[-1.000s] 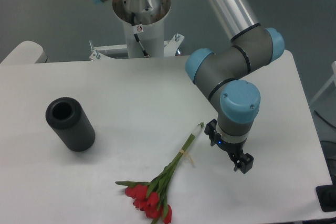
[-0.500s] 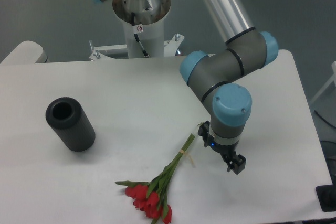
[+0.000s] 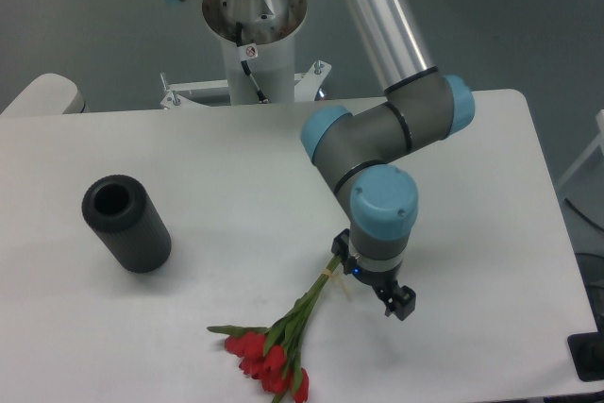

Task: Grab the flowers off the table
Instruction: 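Move the open gripper down and over the green tulip stems, then close the gripper around the tulip stems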

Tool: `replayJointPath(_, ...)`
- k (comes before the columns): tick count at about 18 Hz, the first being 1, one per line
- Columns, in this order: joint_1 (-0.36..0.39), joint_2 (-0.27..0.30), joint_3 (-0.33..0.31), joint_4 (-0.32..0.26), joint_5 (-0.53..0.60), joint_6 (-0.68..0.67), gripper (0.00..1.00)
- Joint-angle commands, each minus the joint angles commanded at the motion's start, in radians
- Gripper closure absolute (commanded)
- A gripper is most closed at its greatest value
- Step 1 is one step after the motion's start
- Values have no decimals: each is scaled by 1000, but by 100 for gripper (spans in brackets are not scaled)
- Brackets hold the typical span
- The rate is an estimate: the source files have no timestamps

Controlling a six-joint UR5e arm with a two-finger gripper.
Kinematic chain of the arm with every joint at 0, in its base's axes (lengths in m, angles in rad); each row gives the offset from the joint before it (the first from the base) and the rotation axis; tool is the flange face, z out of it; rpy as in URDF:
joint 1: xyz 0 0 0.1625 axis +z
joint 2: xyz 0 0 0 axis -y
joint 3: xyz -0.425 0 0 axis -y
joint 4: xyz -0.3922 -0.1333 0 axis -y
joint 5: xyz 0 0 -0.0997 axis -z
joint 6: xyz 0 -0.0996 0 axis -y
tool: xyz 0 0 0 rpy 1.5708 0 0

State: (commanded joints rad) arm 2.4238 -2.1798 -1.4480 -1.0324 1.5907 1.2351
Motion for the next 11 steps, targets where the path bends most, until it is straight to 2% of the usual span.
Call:
replayJointPath(6,-52,0,-49,2,0,-160,0)
replayJointPath(11,-74,-20,-51,6,2,-244,0)
